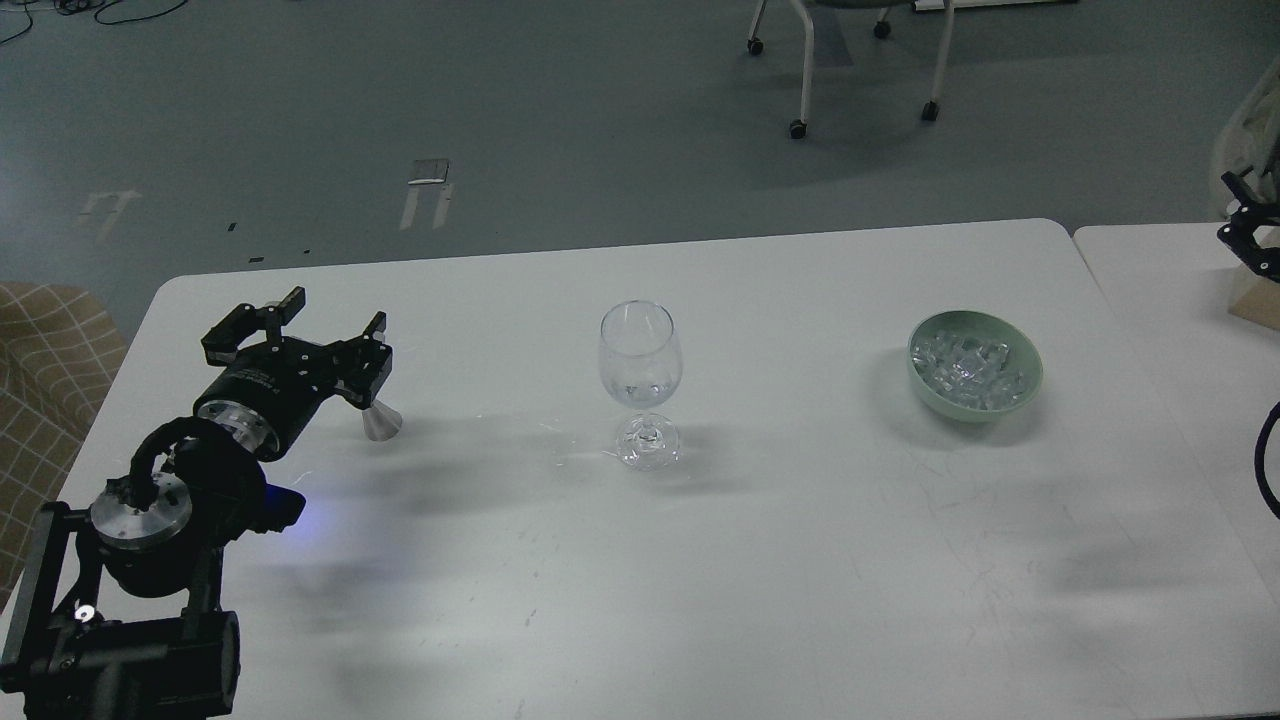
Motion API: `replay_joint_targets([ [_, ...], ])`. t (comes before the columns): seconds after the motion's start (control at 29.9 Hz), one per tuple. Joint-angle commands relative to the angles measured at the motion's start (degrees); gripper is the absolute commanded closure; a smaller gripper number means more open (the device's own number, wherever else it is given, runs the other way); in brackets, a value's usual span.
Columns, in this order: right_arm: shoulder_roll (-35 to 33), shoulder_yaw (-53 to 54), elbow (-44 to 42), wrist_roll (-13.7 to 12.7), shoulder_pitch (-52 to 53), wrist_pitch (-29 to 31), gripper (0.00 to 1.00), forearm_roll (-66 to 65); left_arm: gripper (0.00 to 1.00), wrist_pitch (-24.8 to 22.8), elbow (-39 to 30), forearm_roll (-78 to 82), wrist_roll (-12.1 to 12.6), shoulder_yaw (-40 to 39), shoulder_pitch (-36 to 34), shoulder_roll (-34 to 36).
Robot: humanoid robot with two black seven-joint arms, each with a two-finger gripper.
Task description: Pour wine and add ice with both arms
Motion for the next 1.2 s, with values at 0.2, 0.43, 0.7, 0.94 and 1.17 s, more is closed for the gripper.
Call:
replay_joint_targets([
  [0.2,0.85,0.3,0.79,0.08,-0.3,0.14,0.0,0.23,0.04,-1.61,1.03,0.1,-0.16,5.26,-5.89,10.67],
  [0.43,1.99,0.3,3.08,0.08,-0.3,0.06,0.0,0.23,0.04,-10.39,1.03,1.5,-0.51,7.82,-9.67,15.32],
  [0.7,0.15,0.57,7.02,-0.27,-0.21,0.67,0.0,0.23,0.04,-16.0,10.93,3.79,-0.51,10.88,-15.9,23.5],
  [0.94,-5.21,0.57,14.05,-0.45,-0.12,0.67,0.0,-0.03,0.04,-23.06,17.91,5.89,-0.51,15.2,-19.87,24.29],
  [1.17,-10.4,0.31,15.3,-0.45,1.89,0.67,0.0,-0.47,0.03,-21.22,17.82,5.99,0.19,17.04,-22.33,24.21],
])
